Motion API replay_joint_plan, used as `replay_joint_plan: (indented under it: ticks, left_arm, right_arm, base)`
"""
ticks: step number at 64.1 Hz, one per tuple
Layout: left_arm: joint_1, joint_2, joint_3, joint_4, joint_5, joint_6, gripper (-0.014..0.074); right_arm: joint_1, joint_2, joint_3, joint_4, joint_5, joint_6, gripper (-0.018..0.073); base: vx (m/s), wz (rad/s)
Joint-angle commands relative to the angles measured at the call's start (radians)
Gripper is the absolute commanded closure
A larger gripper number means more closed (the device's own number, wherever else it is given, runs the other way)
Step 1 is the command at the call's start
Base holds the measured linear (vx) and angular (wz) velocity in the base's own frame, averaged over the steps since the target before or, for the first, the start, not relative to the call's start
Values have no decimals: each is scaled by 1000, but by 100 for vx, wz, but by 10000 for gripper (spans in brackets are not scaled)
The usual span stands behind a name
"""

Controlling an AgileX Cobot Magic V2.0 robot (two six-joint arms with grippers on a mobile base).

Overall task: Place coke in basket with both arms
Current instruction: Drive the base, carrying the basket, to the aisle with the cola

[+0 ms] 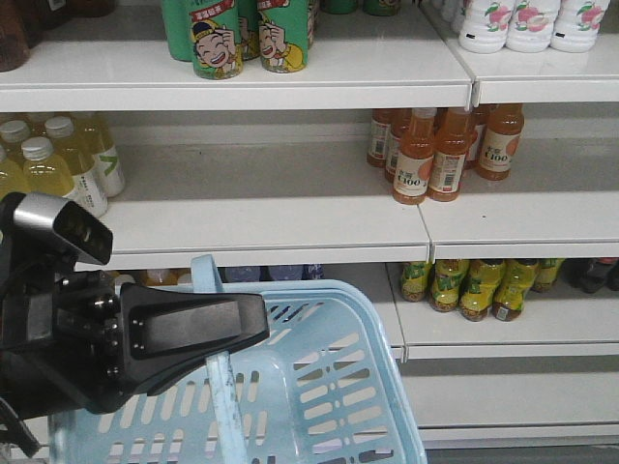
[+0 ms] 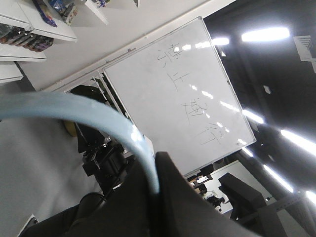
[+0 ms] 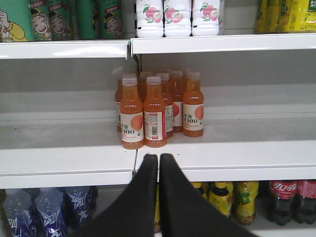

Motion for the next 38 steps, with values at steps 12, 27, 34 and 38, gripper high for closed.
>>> replay_joint_plan:
  ticks: [12,27,34,38]
  left_arm:
    - [-7,-21,-33,-81,-163,-1,603]
    - [-7,-21,-33,-81,-163,-1,603]
    - [-7,-21,-33,-81,-163,-1,603]
    - [-7,-21,-33,-81,-163,-1,603]
  right_arm:
    - [-5,2,8,-12,-68,-3,564]
    - [-5,2,8,-12,-68,-3,564]
    - [-5,2,8,-12,-68,-3,564]
    - [-5,2,8,-12,-68,-3,564]
  base:
    - [0,0]
    - [0,-1]
    - [-1,-6]
    - [-2,-10]
